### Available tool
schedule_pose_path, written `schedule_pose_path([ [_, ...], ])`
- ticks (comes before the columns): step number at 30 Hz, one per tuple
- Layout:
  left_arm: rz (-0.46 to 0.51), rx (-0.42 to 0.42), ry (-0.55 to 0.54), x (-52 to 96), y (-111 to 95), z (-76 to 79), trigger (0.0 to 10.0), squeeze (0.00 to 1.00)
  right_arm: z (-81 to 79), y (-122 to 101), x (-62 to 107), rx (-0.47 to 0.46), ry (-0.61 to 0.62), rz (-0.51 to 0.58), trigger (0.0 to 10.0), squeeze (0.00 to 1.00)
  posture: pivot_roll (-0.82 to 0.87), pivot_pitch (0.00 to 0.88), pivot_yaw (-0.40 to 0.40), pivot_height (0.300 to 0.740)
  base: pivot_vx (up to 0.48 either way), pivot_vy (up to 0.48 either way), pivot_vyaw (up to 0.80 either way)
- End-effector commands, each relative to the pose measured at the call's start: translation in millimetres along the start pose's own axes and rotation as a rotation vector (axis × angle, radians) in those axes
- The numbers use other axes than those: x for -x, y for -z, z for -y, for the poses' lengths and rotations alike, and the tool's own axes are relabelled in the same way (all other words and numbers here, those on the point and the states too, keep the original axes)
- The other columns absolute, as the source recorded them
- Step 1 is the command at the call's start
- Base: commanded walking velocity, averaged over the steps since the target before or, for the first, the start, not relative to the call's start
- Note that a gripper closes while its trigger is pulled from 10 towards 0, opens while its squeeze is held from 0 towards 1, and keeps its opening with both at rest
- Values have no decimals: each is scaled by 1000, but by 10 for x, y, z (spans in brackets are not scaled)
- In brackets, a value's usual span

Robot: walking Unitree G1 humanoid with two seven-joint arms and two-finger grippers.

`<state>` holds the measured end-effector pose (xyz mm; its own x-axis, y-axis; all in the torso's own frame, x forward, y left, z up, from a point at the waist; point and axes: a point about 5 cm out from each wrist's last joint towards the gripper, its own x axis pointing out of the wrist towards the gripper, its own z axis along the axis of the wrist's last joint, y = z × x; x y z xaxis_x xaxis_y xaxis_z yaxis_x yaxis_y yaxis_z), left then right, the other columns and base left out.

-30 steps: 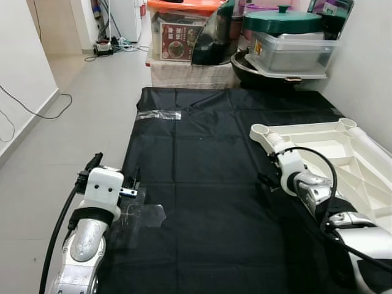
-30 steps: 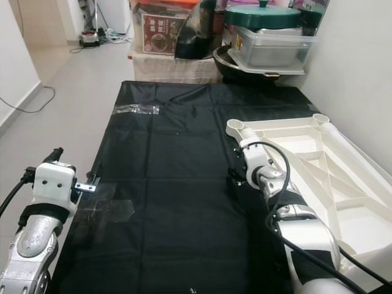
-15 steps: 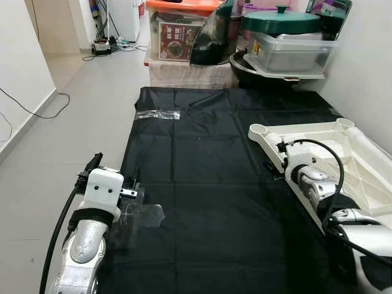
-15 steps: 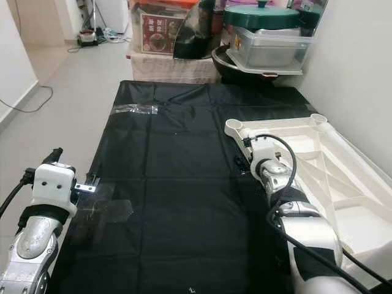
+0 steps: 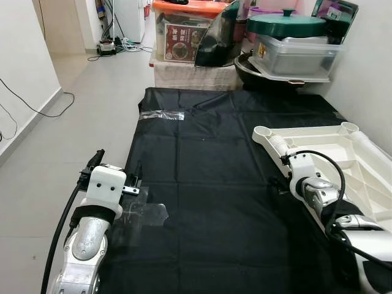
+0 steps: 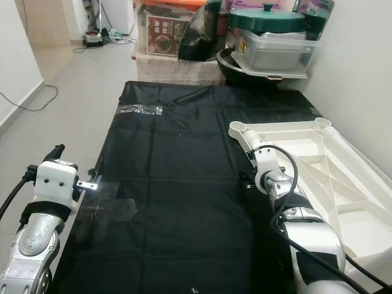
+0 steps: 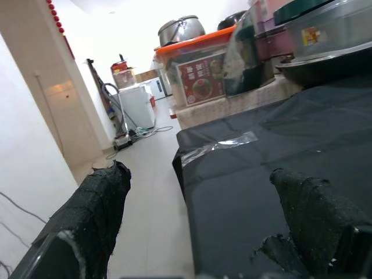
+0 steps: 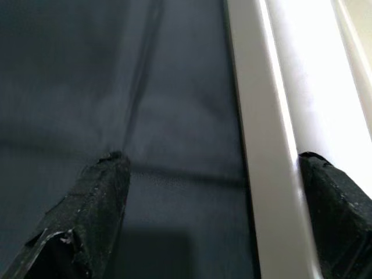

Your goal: Building children table

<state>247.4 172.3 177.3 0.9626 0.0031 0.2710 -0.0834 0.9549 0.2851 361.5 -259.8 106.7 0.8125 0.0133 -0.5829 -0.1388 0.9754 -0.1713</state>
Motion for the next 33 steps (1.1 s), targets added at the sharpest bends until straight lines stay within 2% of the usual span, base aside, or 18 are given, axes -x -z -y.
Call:
schedule_pose_path([
  [1, 4, -7, 2, -3, -11, 18, 10000, 0, -104, 119, -19, 41, -115, -47, 8863, 0, 71, 0, -109, 740, 0, 0, 0],
  [2, 5, -8, 4, -11, -13, 19, 10000, 0, -170, 105, -24, 91, -190, -50, 6549, 0, 72, 0, -110, 740, 0, 0, 0],
  [4, 6, -9, 6, -17, -14, 19, 10000, 0, -218, 100, -25, 129, -244, -57, 6627, 0, 72, 0, -110, 740, 0, 0, 0],
  [5, 5, -10, 6, -22, -12, 15, 10000, 0, -269, 111, -27, 183, -298, -71, 4471, 0, 70, 0, -109, 740, 0, 0, 0],
  [6, 5, -10, 6, -22, -12, 15, 10000, 0, -269, 111, -27, 183, -298, -71, 4471, 0, 70, 0, -109, 740, 0, 0, 0],
  [7, 6, -11, 6, -26, -12, 11, 10000, 0, -321, 137, -28, 236, -352, -87, 0, 0, 70, 0, -109, 740, 0, 0, 0],
  [10, 6, -12, 6, -29, -14, 7, 10000, 0, -395, 191, -23, 316, -442, -112, 0, 0, 70, 0, -109, 740, 0, 0, 0],
  [11, 8, -13, 6, -27, -18, 7, 10000, 0, -437, 209, -10, 384, -510, -105, 0, 0, 76, 0, -112, 740, 0, 0, 0],
  [13, 8, -13, 6, -27, -18, 7, 10000, 0, -437, 209, -10, 384, -510, -105, 0, 0, 76, 0, -112, 740, 0, 0, 0],
  [16, 9, -16, 5, -17, -22, -8, 10000, 0, -609, 137, 83, 621, -782, -3, 0, 0, 74, 0, -109, 740, 0, 0, 0],
  [18, 9, -17, 5, -16, -22, -12, 10000, 0, -635, 114, 107, 660, -830, 17, 0, 0, 74, 0, -109, 740, 0, 0, 0],
  [21, 10, -18, 3, -18, -25, -29, 10000, 0, -705, 61, 187, 782, -957, 72, 0, 0, 72, 0, -103, 740, 0, 0, 0],
  [22, 10, -18, 3, -18, -25, -29, 10000, 0, -705, 61, 187, 782, -957, 72, 0, 0, 72, 0, -103, 740, 0, 0, 0],
  [23, 14, -16, -1, -27, -33, -47, 10000, 0, -724, 75, 258, 899, -1044, 83, 0, 0, 68, 0, -99, 740, 0, 0, 0],
  [25, 19, -15, -6, -47, -43, -81, 10000, 0, -713, 127, 355, 1088, -1142, 76, 0, 0, 65, 0, -98, 740, 0, 0, 0],
  [28, 20, -16, -8, -53, -45, -90, 10000, 0, -701, 146, 380, 1137, -1164, 74, 0, 0, 65, 0, -98, 740, 0, 0, 0],
  [32, 29, -8, -32, -69, -64, -161, 10000, 0, -408, 240, 447, 1373, -1122, -60, 0, 0, 63, 0, -101, 740, 0, 0, 0],
  [33, 29, -8, -32, -69, -64, -161, 10000, 0, -408, 240, 447, 1373, -1122, -60, 0, 0, 63, 0, -101, 740, 0, 0, 0],
])
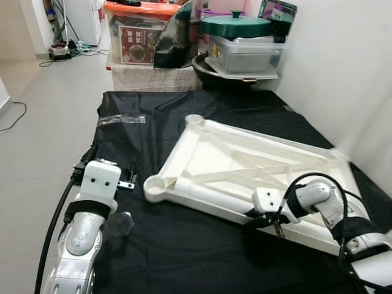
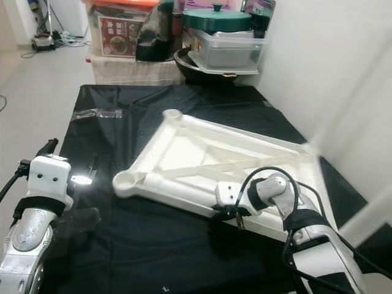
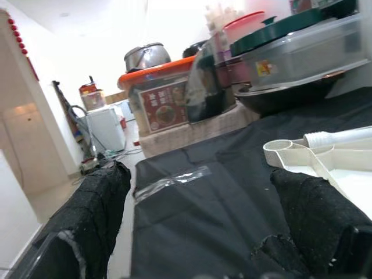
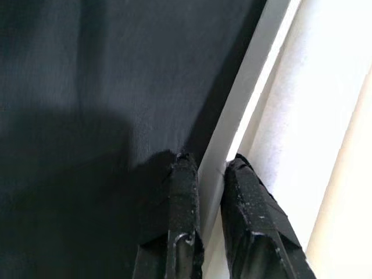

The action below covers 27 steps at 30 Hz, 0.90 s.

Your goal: Building children table

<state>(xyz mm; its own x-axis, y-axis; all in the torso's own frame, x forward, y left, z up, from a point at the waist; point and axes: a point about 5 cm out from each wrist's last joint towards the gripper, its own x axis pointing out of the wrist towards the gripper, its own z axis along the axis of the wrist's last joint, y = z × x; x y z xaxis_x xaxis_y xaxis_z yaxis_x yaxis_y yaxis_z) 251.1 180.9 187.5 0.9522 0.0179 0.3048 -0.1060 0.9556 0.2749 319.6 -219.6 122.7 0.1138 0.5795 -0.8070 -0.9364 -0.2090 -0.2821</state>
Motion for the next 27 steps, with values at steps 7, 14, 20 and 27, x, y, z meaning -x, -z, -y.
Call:
schedule_pose_path([
  [7, -3, -10, -13, 4, 9, -62, 10000, 0, -316, 254, 102, 175, -285, -264, 0, 0, 55, 0, -101, 740, 0, 0, 0],
  [14, -5, -5, -5, -4, 23, -21, 10000, 0, -459, 337, 226, 237, -417, -330, 0, 0, 50, 0, -99, 740, 0, 0, 0],
  [20, -6, -2, 7, -13, 33, -7, 10000, 0, -595, 306, 141, 237, -448, -216, 0, 0, 40, 0, -91, 740, 0, 0, 0],
  [27, -5, 1, 18, -38, 45, 21, 10000, 0, 37, 0, 155, 49, -52, -43, 10000, 1000, 36, 0, -79, 740, 0, 0, 0],
])
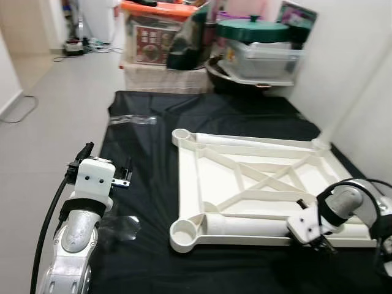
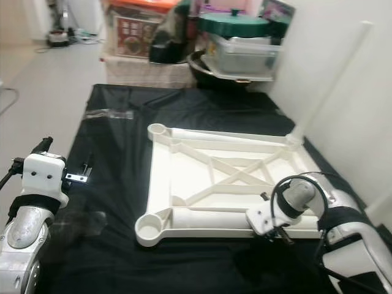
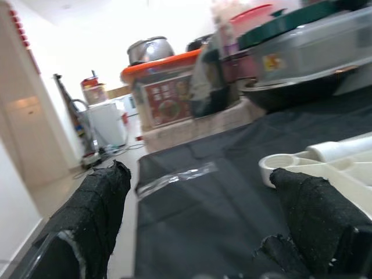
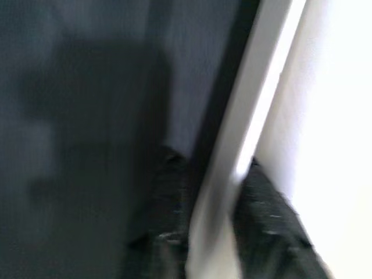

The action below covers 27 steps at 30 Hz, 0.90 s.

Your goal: Building children table

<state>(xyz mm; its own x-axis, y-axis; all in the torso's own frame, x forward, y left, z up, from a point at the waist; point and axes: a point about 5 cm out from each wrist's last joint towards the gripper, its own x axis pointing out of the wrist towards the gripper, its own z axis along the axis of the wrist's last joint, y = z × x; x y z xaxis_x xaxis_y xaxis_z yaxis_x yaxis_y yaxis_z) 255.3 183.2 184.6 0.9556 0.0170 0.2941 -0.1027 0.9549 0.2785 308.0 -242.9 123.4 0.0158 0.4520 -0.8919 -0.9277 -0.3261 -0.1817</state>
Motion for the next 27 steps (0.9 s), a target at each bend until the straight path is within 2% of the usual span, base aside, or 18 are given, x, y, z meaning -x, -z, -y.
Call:
schedule_pose_path([
  [1, 6, 3, 14, -8, -1, 30, 10000, 0, 282, -177, 120, 8, 134, 72, 10000, 1000, 36, 0, -79, 740, 0, 0, 0],
  [2, 6, 2, 16, -7, 0, 30, 10000, 0, 350, -231, 198, 22, 157, 91, 10000, 1000, 38, 0, -75, 740, 0, 0, 0],
  [3, 6, 2, 16, -7, 0, 30, 10000, 0, 350, -231, 198, 22, 157, 91, 10000, 1000, 38, 0, -75, 740, 0, 0, 0],
  [5, 5, -1, 15, 2, 3, 8, 10000, 0, 447, -348, 381, 50, 179, 152, 10000, 1000, 40, 0, -76, 740, 0, 0, 0],
  [8, 4, -3, 10, 8, 5, -9, 10000, 0, 481, -412, 480, 65, 188, 194, 10000, 1000, 40, 0, -76, 740, 0, 0, 0],
  [10, 2, 0, -1, 27, 4, -37, 10000, 0, 561, -558, 686, 81, 239, 297, 10000, 1000, 49, 0, -83, 740, 0, 0, 0],
  [13, 2, 4, -7, 40, 1, -44, 10000, 0, 590, -620, 786, 88, 266, 340, 10000, 1000, 52, 0, -84, 740, 0, 0, 0],
  [17, 1, 7, -10, 46, -1, -48, 10000, 0, 613, -642, 807, 78, 283, 368, 10000, 1000, 55, 0, -88, 740, 0, 0, 0],
  [19, -4, 21, -23, 65, 2, -61, 10000, 0, 729, -790, 781, 27, 357, 552, 10000, 1000, 55, 0, -99, 740, 0, 0, 0],
  [21, -4, 21, -23, 65, 2, -61, 10000, 0, 729, -790, 781, 27, 357, 552, 10000, 1000, 55, 0, -99, 740, 0, 0, 0],
  [22, -12, 35, -38, 76, 8, -68, 10000, 0, 886, -901, 669, -31, 518, 664, 10000, 1000, 66, 0, -100, 740, 0, 0, 0],
  [23, -18, 56, -55, 90, 7, -75, 10000, 0, 1040, -985, 517, -141, 687, 737, 10000, 788, 77, 0, -101, 740, 0, 0, 0],
  [24, -18, 56, -55, 90, 7, -75, 10000, 0, 1040, -985, 517, -141, 687, 737, 10000, 788, 77, 0, -101, 740, 0, 0, 0],
  [25, -28, 76, -70, 108, 7, -86, 10000, 0, 1164, -1053, 338, -283, 840, 790, 10000, 0, 84, 0, -103, 740, 0, 0, 0],
  [26, -28, 76, -70, 108, 7, -86, 10000, 0, 1164, -1053, 338, -283, 840, 790, 10000, 0, 84, 0, -103, 740, 0, 0, 0],
  [27, -43, 84, -78, 126, 17, -102, 10000, 0, 1234, -1090, 135, -442, 917, 798, 10000, 0, 84, 0, -103, 740, 0, 0, 0],
])
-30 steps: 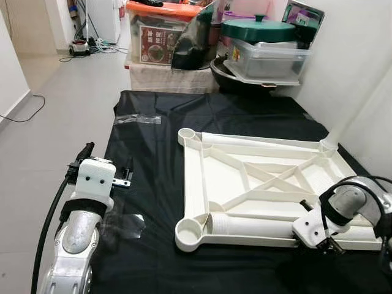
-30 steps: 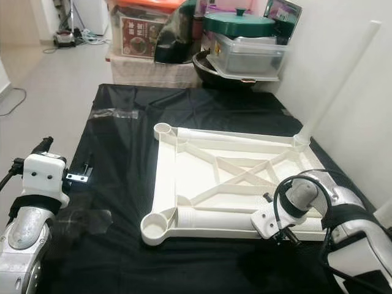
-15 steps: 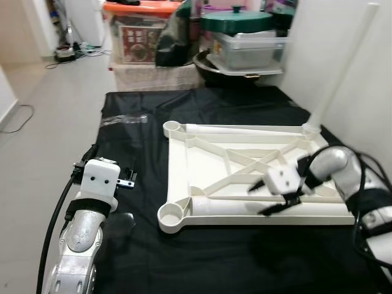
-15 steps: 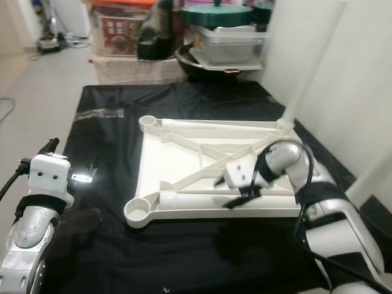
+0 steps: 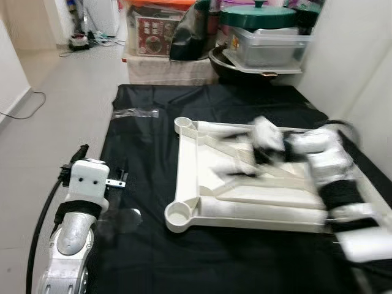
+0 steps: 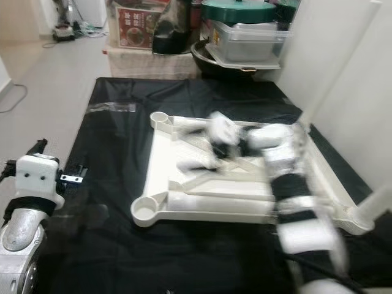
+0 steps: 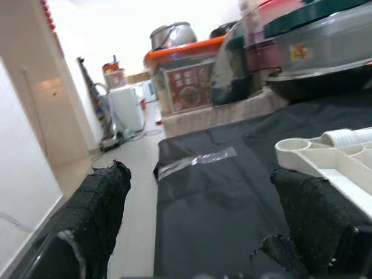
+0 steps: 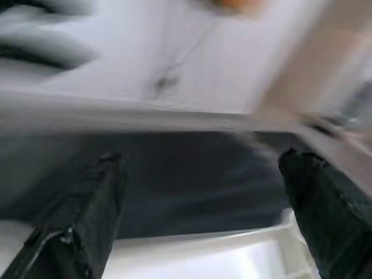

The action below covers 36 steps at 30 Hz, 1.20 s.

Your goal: Building children table

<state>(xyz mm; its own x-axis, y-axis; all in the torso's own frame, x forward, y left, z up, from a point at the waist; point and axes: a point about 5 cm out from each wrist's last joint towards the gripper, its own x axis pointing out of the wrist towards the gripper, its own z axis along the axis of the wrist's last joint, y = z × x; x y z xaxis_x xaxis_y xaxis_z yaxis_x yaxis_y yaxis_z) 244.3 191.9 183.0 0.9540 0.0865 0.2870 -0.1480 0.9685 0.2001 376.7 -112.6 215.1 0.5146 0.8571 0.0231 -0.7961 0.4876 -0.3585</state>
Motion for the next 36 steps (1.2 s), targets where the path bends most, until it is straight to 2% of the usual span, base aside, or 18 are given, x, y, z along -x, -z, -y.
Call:
schedule_pose_path([
  [1, -18, 20, -13, 16, 7, -14, 10000, 0, 24, 139, 27, -56, 120, -61, 10000, 0, 84, 0, -103, 740, 0, 0, 0],
  [2, -36, 25, -20, 35, 26, -43, 10000, 0, -82, 245, -81, -146, 198, -96, 10000, 0, 96, 0, -102, 740, 0, 0, 0],
  [3, -36, 25, -20, 35, 26, -43, 10000, 0, -82, 245, -81, -146, 198, -96, 10000, 0, 96, 0, -102, 740, 0, 0, 0],
  [4, -49, 27, -25, 46, 40, -65, 10000, 0, -159, 309, -144, -217, 236, -117, 10000, 0, 96, 0, -102, 740, 0, 0, 0],
  [5, -49, 27, -25, 46, 40, -65, 10000, 0, -159, 309, -144, -217, 236, -117, 10000, 0, 96, 0, -102, 740, 0, 0, 0],
  [6, -60, 34, -30, 55, 52, -88, 10000, 0, -252, 355, -219, -278, 262, -139, 10000, 0, 103, 0, -97, 740, 0, 322, 0],
  [7, -60, 34, -30, 55, 52, -88, 10000, 0, -252, 355, -219, -278, 262, -139, 10000, 0, 103, 0, -97, 740, 0, 322, 0],
  [9, -70, 42, -27, 58, 61, -89, 10000, 0, -366, 409, -306, -376, 298, -177, 10000, 0, 103, 0, -97, 740, 0, 388, 0],
  [14, -77, 61, -5, 74, 62, -1, 10000, 0, -454, 445, -373, -413, 369, -201, 10000, 0, 101, 0, -96, 740, 0, 444, 0],
  [21, -82, 70, 7, 86, 61, 32, 10000, 0, -486, 431, -422, -420, 435, -227, 10000, 0, 100, 0, -91, 740, 0, 476, 0],
  [22, -73, 59, 2, 77, 51, 18, 10000, 0, -491, 476, -423, -445, 542, -301, 10000, 0, 95, 0, -91, 740, 0, 0, 0],
  [23, -67, 51, 2, 73, 46, 13, 10000, 0, -492, 495, -417, -458, 582, -330, 10000, 0, 95, 0, -91, 740, 0, 0, 0],
  [24, -67, 51, 2, 73, 46, 13, 10000, 0, -492, 495, -417, -458, 582, -330, 10000, 0, 95, 0, -91, 740, 0, 0, 0],
  [28, -66, 43, 0, 65, 40, 21, 10000, 0, -403, 508, -358, -466, 723, -355, 10000, 0, 102, 0, -98, 740, 0, 0, 0],
  [30, -66, 43, 0, 65, 40, 21, 10000, 0, -403, 508, -358, -466, 723, -355, 10000, 0, 102, 0, -98, 740, 0, 0, 0],
  [31, -67, 42, 1, 71, 43, 25, 10000, 0, -365, 499, -338, -465, 761, -354, 10000, 0, 99, 0, -99, 740, 0, 0, 0],
  [33, -72, 40, 6, 85, 57, 35, 10000, 0, -414, 553, -366, -516, 746, -402, 10000, 0, 93, 0, -98, 740, 0, 0, 0],
  [36, -73, 40, 8, 86, 61, 44, 10000, 0, -457, 601, -373, -542, 739, -434, 10000, 0, 93, 0, -100, 740, 0, 0, 0],
])
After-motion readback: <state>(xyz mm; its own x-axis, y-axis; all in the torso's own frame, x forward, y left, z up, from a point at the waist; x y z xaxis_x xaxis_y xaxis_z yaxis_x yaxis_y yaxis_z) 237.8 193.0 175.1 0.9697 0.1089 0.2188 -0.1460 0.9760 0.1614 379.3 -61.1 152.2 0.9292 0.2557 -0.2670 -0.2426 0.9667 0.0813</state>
